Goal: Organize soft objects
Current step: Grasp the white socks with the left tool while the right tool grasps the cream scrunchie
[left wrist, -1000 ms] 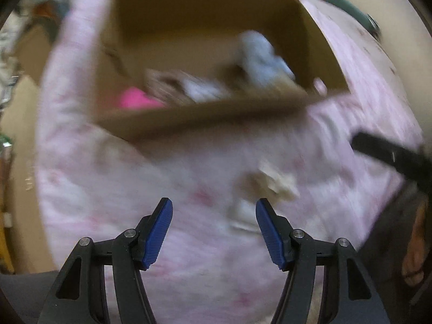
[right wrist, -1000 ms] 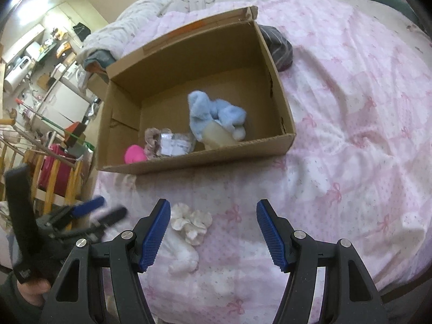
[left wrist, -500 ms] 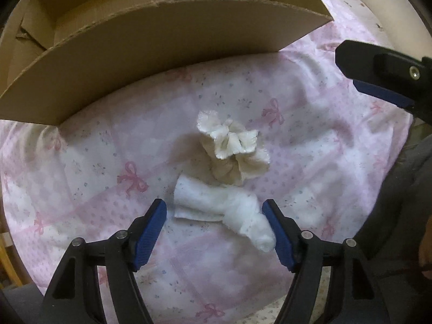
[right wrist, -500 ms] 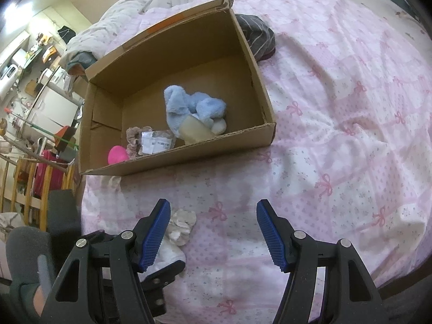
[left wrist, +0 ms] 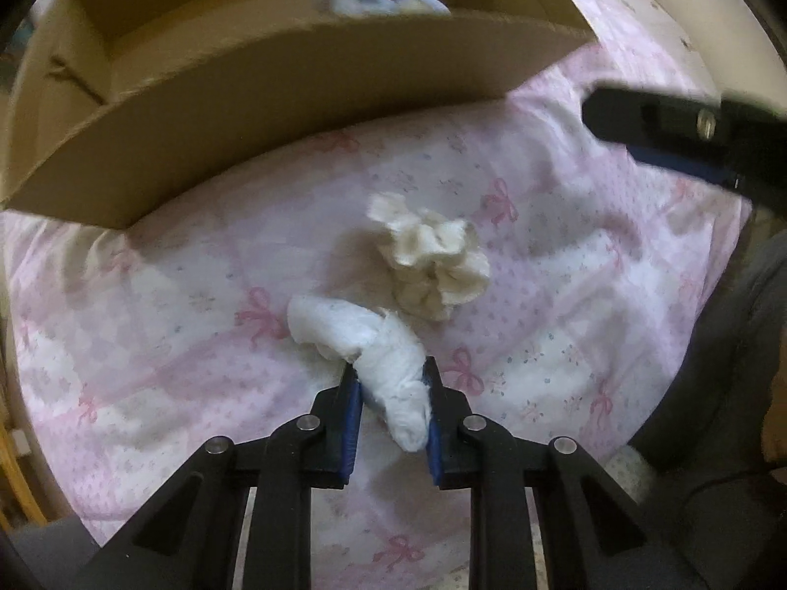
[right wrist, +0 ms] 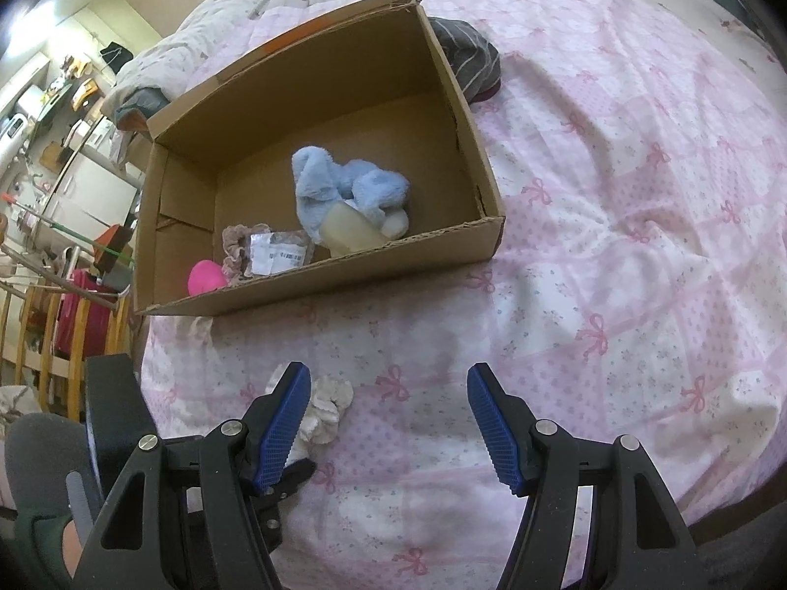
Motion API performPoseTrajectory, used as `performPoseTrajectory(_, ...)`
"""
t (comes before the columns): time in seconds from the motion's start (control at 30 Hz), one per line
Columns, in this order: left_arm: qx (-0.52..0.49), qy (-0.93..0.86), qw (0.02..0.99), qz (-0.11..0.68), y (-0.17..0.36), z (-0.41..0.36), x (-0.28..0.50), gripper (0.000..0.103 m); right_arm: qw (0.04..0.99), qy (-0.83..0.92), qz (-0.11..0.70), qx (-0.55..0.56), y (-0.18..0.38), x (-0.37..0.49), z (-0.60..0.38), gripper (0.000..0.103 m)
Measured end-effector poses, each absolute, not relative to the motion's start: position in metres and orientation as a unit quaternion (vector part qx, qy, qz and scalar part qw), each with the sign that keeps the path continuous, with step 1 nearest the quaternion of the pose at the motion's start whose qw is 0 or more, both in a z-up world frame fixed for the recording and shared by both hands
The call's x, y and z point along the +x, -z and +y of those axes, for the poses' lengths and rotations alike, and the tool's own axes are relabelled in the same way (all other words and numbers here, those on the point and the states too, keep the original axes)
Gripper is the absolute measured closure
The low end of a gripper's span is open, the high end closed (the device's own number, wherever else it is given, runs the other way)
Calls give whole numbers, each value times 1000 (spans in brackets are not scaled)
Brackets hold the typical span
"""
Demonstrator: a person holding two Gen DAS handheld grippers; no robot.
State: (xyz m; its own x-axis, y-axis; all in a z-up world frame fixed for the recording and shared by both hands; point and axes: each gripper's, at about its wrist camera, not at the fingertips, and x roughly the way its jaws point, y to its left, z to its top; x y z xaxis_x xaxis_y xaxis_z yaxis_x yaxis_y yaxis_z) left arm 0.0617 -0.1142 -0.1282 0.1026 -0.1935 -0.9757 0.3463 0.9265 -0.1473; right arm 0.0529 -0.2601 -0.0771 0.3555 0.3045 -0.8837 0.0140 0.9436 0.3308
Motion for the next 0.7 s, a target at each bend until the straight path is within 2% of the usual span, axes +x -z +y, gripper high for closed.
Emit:
performPoseTrajectory(0.43,-43,35,828,557,58,-19,81,83,811,-97,558,148,77,54,-258,33)
performPoseTrajectory(0.7,-35,23,831,555,62,-22,84,83,798,-112,582,110,97,62,-234,33)
